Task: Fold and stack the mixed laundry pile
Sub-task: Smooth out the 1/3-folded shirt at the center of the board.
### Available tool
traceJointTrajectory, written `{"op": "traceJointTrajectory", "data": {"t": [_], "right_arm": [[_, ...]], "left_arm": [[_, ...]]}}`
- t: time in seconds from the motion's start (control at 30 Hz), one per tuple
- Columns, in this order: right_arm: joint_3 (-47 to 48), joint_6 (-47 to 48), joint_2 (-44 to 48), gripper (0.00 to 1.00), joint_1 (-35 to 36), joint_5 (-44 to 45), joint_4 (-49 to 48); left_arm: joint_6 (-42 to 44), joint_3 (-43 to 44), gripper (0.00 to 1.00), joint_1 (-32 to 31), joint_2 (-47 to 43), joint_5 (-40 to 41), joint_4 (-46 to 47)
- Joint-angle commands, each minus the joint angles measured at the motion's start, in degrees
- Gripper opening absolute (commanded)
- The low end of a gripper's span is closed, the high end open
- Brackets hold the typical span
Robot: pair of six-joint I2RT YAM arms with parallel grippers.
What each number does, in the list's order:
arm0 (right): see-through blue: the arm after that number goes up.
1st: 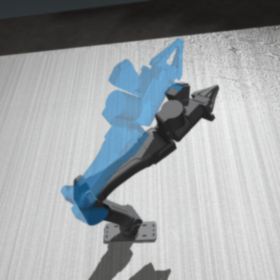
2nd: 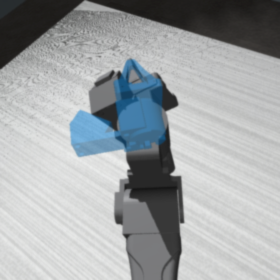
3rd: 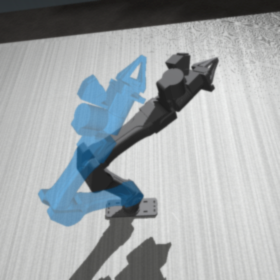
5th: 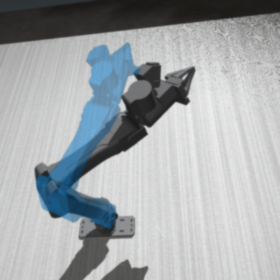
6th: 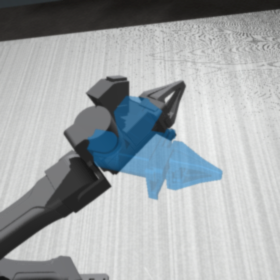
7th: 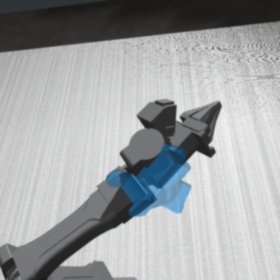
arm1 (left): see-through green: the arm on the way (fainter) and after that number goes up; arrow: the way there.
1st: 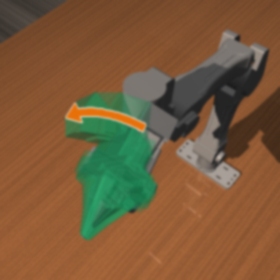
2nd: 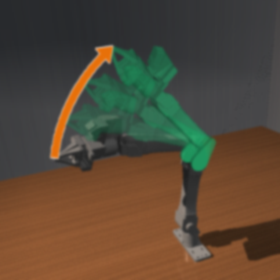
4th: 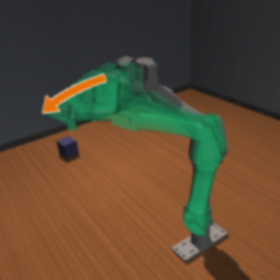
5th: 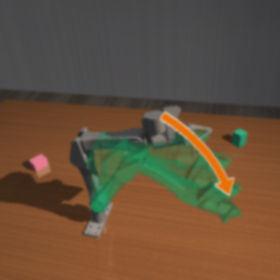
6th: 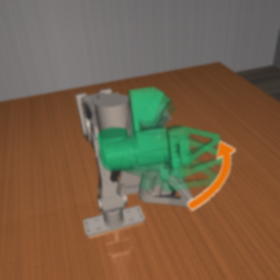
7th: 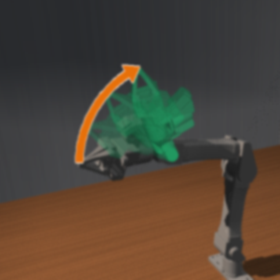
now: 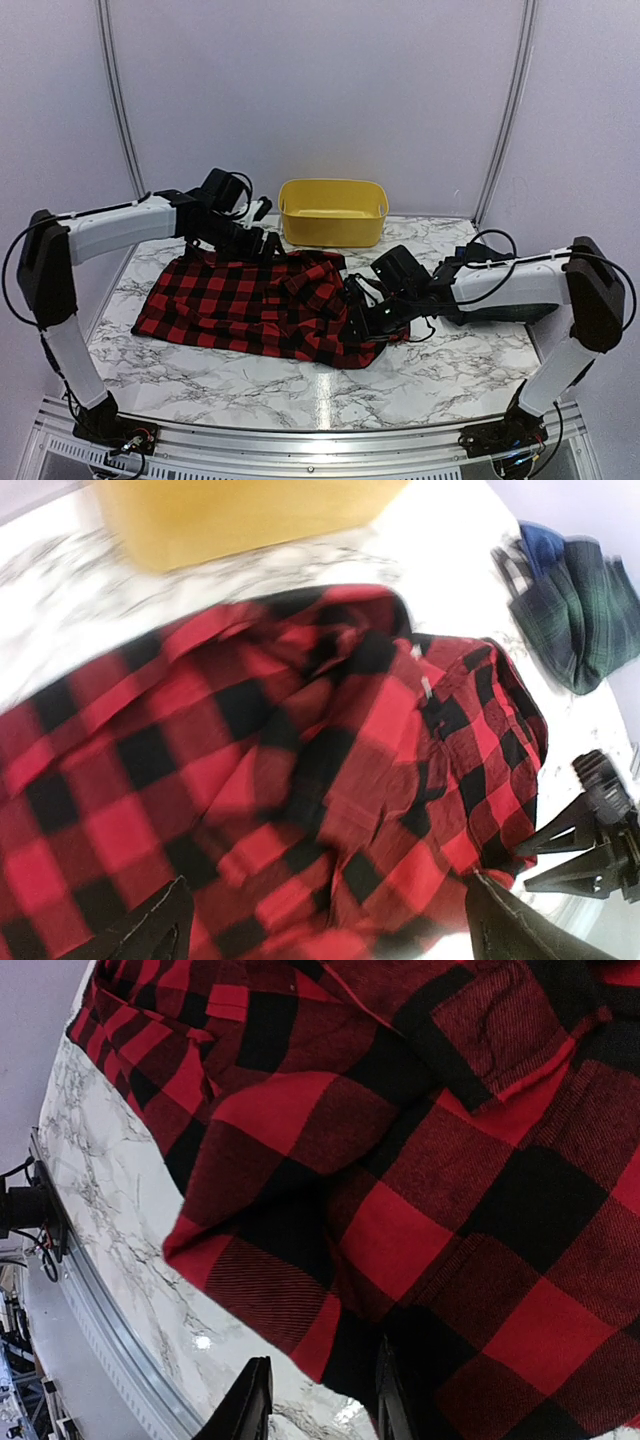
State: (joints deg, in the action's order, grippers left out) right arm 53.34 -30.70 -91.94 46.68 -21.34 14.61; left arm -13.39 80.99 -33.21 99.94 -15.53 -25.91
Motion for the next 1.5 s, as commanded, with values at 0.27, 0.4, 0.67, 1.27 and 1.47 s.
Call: {"op": "traceJointTrajectory", "data": {"t": [0.27,0.4,0.67,1.27,1.47], "right_arm": [[0.09,-4.58,-7.17,0.24,-2.86,-5.26,-5.94],[0.47,-4.42,-4.99,0.25,-2.88,-5.23,-5.37],[1.49,-2.24,-5.45,0.24,-2.83,-5.39,-4.49],[-0.92,3.87,-14.59,0.18,-2.74,-2.44,-0.85],[0.49,6.05,-10.18,0.22,-2.75,-0.17,3.7]], "left_arm": [[16.21,15.42,0.93,-9.03,17.9,8.89,-2.07],[17.38,19.96,0.7,-9.88,22.93,13.06,-3.55],[18.9,19.64,0.0,-10.18,17.23,9.51,-4.7],[-3.69,6.74,0.0,-1.26,-13.21,-9.26,10.27],[-14.43,4.36,0.0,6.71,-12.02,-5.84,14.44]]}}
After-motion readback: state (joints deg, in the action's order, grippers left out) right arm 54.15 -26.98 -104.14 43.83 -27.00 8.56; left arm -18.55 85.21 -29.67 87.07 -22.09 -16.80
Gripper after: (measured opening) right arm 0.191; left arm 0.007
